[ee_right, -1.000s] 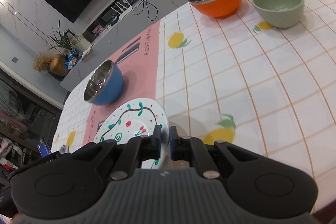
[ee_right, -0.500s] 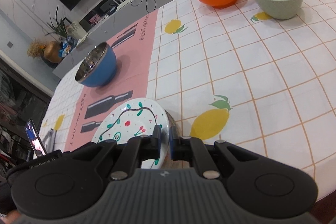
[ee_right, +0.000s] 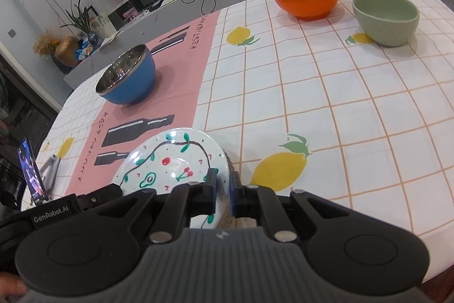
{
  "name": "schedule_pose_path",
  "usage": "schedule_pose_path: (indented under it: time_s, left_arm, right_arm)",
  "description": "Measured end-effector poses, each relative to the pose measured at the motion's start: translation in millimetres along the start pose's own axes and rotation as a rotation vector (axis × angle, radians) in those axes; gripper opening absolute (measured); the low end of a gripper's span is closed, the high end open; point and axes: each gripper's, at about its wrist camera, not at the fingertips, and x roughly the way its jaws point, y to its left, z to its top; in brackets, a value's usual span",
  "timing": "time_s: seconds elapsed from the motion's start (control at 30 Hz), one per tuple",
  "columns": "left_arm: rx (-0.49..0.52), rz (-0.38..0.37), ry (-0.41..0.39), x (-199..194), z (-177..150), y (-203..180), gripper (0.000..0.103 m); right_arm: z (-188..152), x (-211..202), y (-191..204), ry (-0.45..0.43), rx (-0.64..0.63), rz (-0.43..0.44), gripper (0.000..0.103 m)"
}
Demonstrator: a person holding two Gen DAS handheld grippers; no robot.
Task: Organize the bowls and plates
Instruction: 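Slide the white Fruity plate across the cloth with both tools, then open both tools and release the white plate rim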
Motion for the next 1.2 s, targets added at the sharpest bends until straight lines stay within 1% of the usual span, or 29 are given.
schedule_pose_path:
  time_s: [0.07, 0.13, 0.17, 0.23, 0.3, 0.37, 0.43, 0.5, 0.57, 0.63, 0.67, 0.7, 0.73, 0.8, 0.93, 1.03, 1.1, 1.13, 1.2]
  left_arm:
    - [0.027, 0.009, -0.002, 0.0, -0.5, -3.9, 0.012]
    - [0.027, -0.004, -0.003, -0.3, -0.6, -5.3, 0.011]
    - [0.035, 0.001, -0.006, -0.6, -0.4, -6.6, 0.011]
    - [0.052, 0.024, -0.022, -2.0, 0.0, -8.6, 0.012]
    - [0.038, 0.026, -0.030, -3.2, 0.5, -6.3, 0.012]
    - [0.013, 0.021, -0.031, -3.5, 1.7, -1.3, 0.018]
    - [-0.014, 0.031, -0.026, -3.6, 2.8, 3.9, 0.030]
    - [-0.047, 0.027, -0.013, -2.8, 3.4, 9.2, 0.036]
    - [-0.077, 0.009, 0.002, -0.7, 3.5, 13.5, 0.037]
    - [-0.093, -0.004, 0.011, 0.2, 3.0, 15.4, 0.037]
    - [-0.093, -0.011, 0.017, 0.6, 3.0, 15.4, 0.037]
    - [-0.087, -0.016, 0.023, 1.0, 3.0, 14.7, 0.034]
    - [-0.080, -0.021, 0.027, 1.3, 3.0, 13.6, 0.027]
    - [-0.061, -0.021, 0.036, 2.0, 2.5, 10.0, 0.021]
    - [-0.034, -0.007, 0.032, 1.5, -0.1, 5.2, 0.019]
    - [-0.042, -0.008, 0.030, 0.2, -0.3, 7.6, 0.016]
    - [-0.054, -0.008, 0.019, -1.7, -0.1, 9.5, 0.016]
    - [-0.057, -0.004, 0.010, -3.0, 0.5, 9.8, 0.016]
    - [-0.050, 0.003, -0.010, -6.5, 1.8, 8.5, 0.016]
  right_arm:
    - [-0.3, 0.3, 2.3, 0.002, -0.022, -0.014, 0.006]
    - [-1.8, 1.7, 3.4, 0.008, -0.043, -0.040, 0.006]
    - [-2.8, 2.9, 2.9, 0.013, -0.043, -0.043, 0.006]
    - [-3.5, 2.9, 0.3, 0.015, -0.028, -0.029, 0.006]
    - [-2.7, 2.8, -1.7, 0.019, -0.014, -0.021, 0.006]
    - [-2.4, 1.7, -2.4, 0.016, -0.008, -0.017, 0.009]
    - [-1.4, -1.0, -1.3, 0.003, -0.012, -0.019, 0.009]
    - [0.1, -3.3, -0.2, -0.003, -0.016, -0.021, 0.009]
    - [0.1, -5.4, -0.3, -0.004, -0.009, -0.021, 0.009]
    - [-0.5, -5.7, -0.2, 0.005, -0.008, -0.029, 0.009]
    - [-0.9, -5.6, -0.4, 0.007, -0.005, -0.029, 0.006]
    - [-1.7, -5.3, -0.9, 0.009, -0.001, -0.026, 0.004]
    - [-2.0, -4.8, -0.9, 0.014, 0.001, -0.019, 0.003]
    - [-2.9, -4.5, -0.1, 0.014, -0.003, -0.019, 0.000]
    - [-3.5, -3.8, 3.7, 0.027, -0.004, 0.010, 0.000]
    - [-5.3, -2.7, 6.4, 0.026, -0.019, 0.000, 0.000]
    - [-4.8, -3.9, 5.5, 0.021, -0.009, 0.000, 0.001]
    - [-4.1, -5.3, 4.4, 0.016, -0.003, -0.001, 0.003]
    - [-2.4, -8.1, 1.7, 0.005, 0.009, -0.009, 0.003]
